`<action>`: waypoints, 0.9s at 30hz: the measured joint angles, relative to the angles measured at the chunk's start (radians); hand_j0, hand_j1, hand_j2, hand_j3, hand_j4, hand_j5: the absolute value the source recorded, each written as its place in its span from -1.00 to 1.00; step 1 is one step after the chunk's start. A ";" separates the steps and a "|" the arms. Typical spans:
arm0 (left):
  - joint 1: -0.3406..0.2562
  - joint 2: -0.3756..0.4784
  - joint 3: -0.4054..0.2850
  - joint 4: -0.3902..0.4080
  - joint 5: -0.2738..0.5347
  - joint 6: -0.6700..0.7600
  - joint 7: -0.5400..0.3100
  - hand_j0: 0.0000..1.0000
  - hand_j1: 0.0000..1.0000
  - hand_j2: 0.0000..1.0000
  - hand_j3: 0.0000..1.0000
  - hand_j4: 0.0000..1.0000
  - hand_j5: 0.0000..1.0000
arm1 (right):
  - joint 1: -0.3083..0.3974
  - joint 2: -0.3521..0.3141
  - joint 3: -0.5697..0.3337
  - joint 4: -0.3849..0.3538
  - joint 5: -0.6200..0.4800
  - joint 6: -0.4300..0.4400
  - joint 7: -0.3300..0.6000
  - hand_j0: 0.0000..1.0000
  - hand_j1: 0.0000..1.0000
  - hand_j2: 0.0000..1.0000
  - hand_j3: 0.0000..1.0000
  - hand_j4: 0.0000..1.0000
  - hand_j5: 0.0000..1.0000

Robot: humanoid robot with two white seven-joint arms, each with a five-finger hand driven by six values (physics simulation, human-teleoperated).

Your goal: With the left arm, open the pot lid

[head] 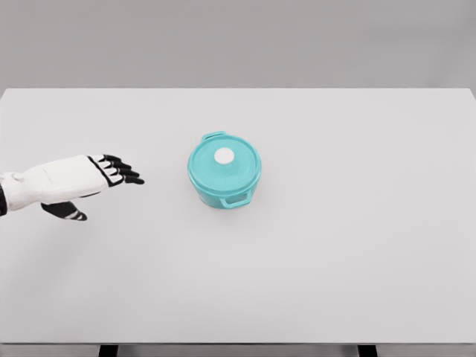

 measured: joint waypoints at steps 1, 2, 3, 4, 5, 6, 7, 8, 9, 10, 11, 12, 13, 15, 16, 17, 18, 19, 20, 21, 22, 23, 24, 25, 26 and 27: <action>0.000 -0.001 -0.002 -0.001 -0.001 -0.001 -0.001 1.00 1.00 1.00 1.00 1.00 1.00 | 0.002 0.000 0.000 0.000 0.000 0.000 0.000 1.00 1.00 1.00 1.00 1.00 1.00; 0.000 -0.002 -0.003 -0.001 -0.002 -0.001 -0.002 1.00 1.00 1.00 1.00 1.00 1.00 | 0.003 0.000 0.000 0.001 0.000 0.000 -0.001 1.00 1.00 1.00 1.00 1.00 1.00; 0.000 -0.002 -0.004 -0.001 -0.003 -0.002 -0.003 1.00 1.00 1.00 1.00 1.00 1.00 | 0.003 0.000 0.000 0.001 0.001 0.000 -0.001 1.00 1.00 1.00 1.00 1.00 1.00; -0.002 -0.003 -0.005 -0.002 -0.003 -0.002 -0.003 1.00 1.00 1.00 1.00 1.00 1.00 | 0.005 0.000 0.001 0.001 0.001 0.001 -0.001 1.00 1.00 1.00 1.00 1.00 1.00; -0.002 -0.003 -0.005 -0.002 -0.003 -0.002 -0.004 1.00 1.00 1.00 1.00 1.00 1.00 | 0.005 0.000 0.001 0.001 0.001 0.001 -0.001 1.00 1.00 1.00 1.00 1.00 1.00; -0.002 -0.005 -0.006 -0.002 -0.004 -0.002 -0.005 1.00 1.00 1.00 1.00 1.00 1.00 | 0.005 0.000 0.001 0.002 0.001 0.001 -0.001 1.00 1.00 1.00 1.00 1.00 1.00; -0.008 -0.008 -0.008 -0.003 -0.004 -0.001 -0.007 1.00 1.00 1.00 1.00 1.00 1.00 | 0.005 0.000 0.001 0.002 0.001 0.001 -0.001 1.00 1.00 1.00 1.00 1.00 1.00; -0.017 -0.011 -0.010 -0.004 -0.004 -0.001 -0.011 1.00 1.00 1.00 1.00 1.00 1.00 | 0.005 0.000 0.001 0.002 0.001 0.001 -0.001 1.00 1.00 1.00 1.00 1.00 1.00; -0.026 -0.014 -0.011 -0.004 -0.004 -0.001 -0.018 1.00 1.00 1.00 1.00 1.00 1.00 | 0.005 0.000 0.001 0.002 0.001 0.002 -0.001 1.00 1.00 1.00 1.00 1.00 1.00; -0.031 -0.021 -0.011 -0.004 -0.004 -0.001 -0.023 1.00 1.00 1.00 1.00 1.00 1.00 | 0.006 0.000 0.001 0.002 0.001 0.001 -0.001 1.00 1.00 1.00 1.00 1.00 1.00; -0.034 -0.032 -0.012 -0.004 -0.004 -0.001 -0.027 1.00 1.00 1.00 1.00 1.00 1.00 | 0.005 0.000 0.001 0.002 0.001 0.002 -0.001 1.00 1.00 1.00 1.00 1.00 1.00; -0.057 -0.043 -0.016 -0.005 -0.004 -0.002 -0.032 1.00 1.00 1.00 1.00 1.00 1.00 | 0.005 0.000 0.001 0.002 0.001 0.002 -0.001 1.00 1.00 1.00 1.00 1.00 1.00; -0.128 -0.051 -0.029 -0.005 -0.002 -0.002 -0.035 1.00 1.00 1.00 1.00 1.00 1.00 | 0.005 0.000 0.001 0.002 0.001 0.002 -0.002 1.00 1.00 1.00 1.00 1.00 1.00; -0.275 -0.063 -0.087 0.009 0.021 0.001 -0.038 1.00 1.00 1.00 1.00 1.00 1.00 | 0.006 0.000 0.001 0.002 0.001 0.002 -0.002 1.00 1.00 1.00 1.00 1.00 1.00; -0.340 -0.072 -0.138 0.030 0.050 0.000 -0.039 1.00 1.00 1.00 1.00 1.00 1.00 | 0.005 0.000 0.001 0.002 0.001 0.002 -0.002 1.00 1.00 1.00 1.00 1.00 1.00; -0.426 -0.079 -0.202 0.048 0.080 -0.001 -0.040 1.00 1.00 1.00 1.00 1.00 1.00 | 0.005 0.000 0.001 0.002 0.001 0.002 -0.002 1.00 1.00 1.00 1.00 1.00 1.00; -0.503 -0.084 -0.270 0.062 0.104 -0.007 -0.040 1.00 1.00 1.00 1.00 1.00 1.00 | 0.005 0.000 0.001 0.002 0.001 0.002 -0.002 1.00 1.00 1.00 1.00 1.00 1.00; -0.538 -0.092 -0.335 0.076 0.119 -0.014 -0.040 1.00 1.00 1.00 1.00 1.00 1.00 | 0.005 0.000 0.001 0.002 0.001 0.002 -0.002 1.00 1.00 1.00 1.00 1.00 1.00; -0.613 -0.109 -0.395 0.086 0.130 -0.018 -0.041 1.00 1.00 1.00 1.00 1.00 1.00 | 0.005 0.000 0.001 0.002 0.001 0.002 -0.002 1.00 1.00 1.00 1.00 1.00 1.00; -0.633 -0.130 -0.448 0.095 0.136 -0.018 -0.041 1.00 1.00 1.00 1.00 1.00 1.00 | 0.005 0.000 0.001 0.002 0.001 0.002 -0.002 1.00 1.00 1.00 1.00 1.00 1.00; -0.683 -0.152 -0.494 0.104 0.140 -0.013 -0.042 1.00 1.00 1.00 1.00 1.00 1.00 | 0.005 0.000 0.001 0.002 0.001 0.002 -0.002 1.00 1.00 1.00 1.00 1.00 1.00; -0.696 -0.171 -0.531 0.119 0.144 -0.004 -0.042 1.00 1.00 1.00 1.00 1.00 1.00 | 0.006 0.000 0.001 0.002 0.001 0.002 -0.002 1.00 1.00 1.00 1.00 1.00 1.00; -0.712 -0.189 -0.563 0.140 0.146 0.004 -0.042 1.00 1.00 1.00 1.00 1.00 1.00 | 0.005 0.000 0.001 0.002 0.001 0.002 -0.002 1.00 1.00 1.00 1.00 1.00 1.00; -0.722 -0.208 -0.588 0.163 0.147 0.008 -0.042 1.00 1.00 1.00 1.00 1.00 1.00 | 0.006 0.000 0.001 0.002 0.001 0.002 -0.002 1.00 1.00 1.00 1.00 1.00 1.00; -0.727 -0.222 -0.607 0.184 0.148 0.012 -0.042 1.00 1.00 1.00 1.00 1.00 1.00 | 0.005 0.000 0.001 0.002 0.001 0.002 -0.002 1.00 1.00 1.00 1.00 1.00 1.00; -0.739 -0.233 -0.621 0.208 0.148 0.015 -0.042 1.00 1.00 1.00 1.00 1.00 1.00 | 0.006 0.000 0.001 0.002 0.001 0.002 -0.002 1.00 1.00 1.00 1.00 1.00 1.00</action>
